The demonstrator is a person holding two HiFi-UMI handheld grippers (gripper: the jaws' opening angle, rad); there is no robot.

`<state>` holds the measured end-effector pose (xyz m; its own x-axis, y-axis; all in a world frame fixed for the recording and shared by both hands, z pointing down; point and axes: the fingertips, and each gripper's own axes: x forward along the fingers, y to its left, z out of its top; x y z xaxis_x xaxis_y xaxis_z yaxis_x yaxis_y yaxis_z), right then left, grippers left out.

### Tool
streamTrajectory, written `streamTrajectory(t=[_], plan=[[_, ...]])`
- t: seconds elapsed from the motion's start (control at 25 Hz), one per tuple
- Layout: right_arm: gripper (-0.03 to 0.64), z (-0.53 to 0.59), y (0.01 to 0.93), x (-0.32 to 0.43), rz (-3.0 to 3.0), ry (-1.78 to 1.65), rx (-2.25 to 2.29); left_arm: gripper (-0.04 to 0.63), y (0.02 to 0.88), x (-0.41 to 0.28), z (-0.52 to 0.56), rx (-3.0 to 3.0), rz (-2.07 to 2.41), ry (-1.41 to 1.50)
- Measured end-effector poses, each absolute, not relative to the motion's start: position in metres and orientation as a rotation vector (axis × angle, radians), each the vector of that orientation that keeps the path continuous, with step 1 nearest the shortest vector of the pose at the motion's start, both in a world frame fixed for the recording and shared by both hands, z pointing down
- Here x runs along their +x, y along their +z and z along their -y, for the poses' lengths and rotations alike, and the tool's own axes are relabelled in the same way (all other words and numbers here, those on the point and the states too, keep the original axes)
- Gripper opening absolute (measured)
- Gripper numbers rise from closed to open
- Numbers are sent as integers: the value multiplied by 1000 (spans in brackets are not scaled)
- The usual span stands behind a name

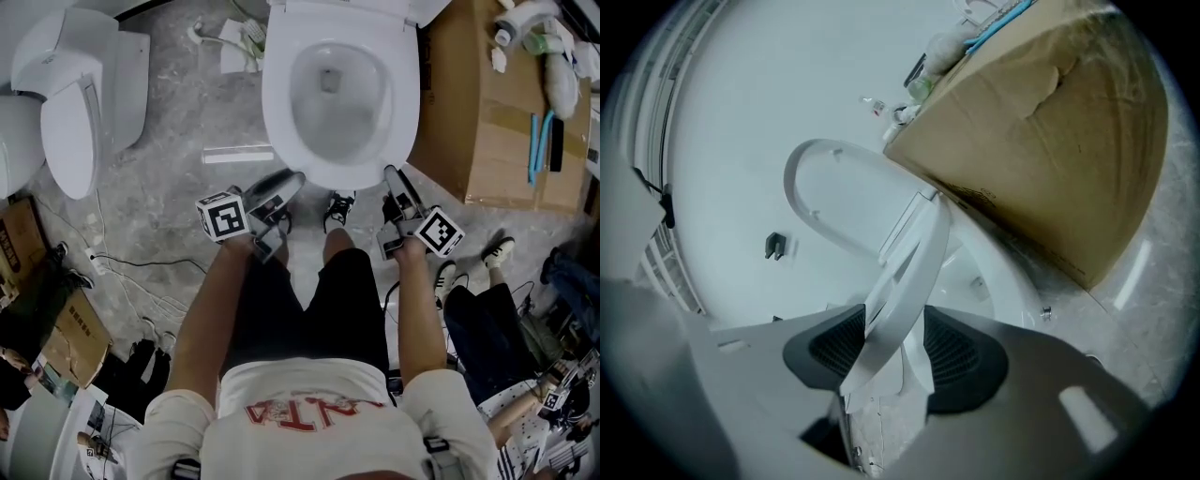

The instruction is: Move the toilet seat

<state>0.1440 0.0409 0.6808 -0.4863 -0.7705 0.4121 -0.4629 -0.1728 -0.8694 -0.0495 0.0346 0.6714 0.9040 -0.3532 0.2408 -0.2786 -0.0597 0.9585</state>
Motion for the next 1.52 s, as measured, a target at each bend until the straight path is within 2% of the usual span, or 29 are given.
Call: streamTrajectory(t=[0.28,0.52,1.12,1.4,1.52], plan=[[205,-55,663,146,-1750,-1722,-1309,168,650,-46,-27,1671,484,-79],[118,-58,641,127,-1813,-1687,-1180,163,631,-45,-14,1697,476,-119],[69,-32,591,115,-1761,-1518,-953,160,595,-41,6,1693,459,-239],[66,-23,580,118,-1751,-1481,-939,158,587,-37,6,1565,415,-417],[66,-20,576,117,-1753,-1475,-933,126,585,-36,5,1539,404,-458]])
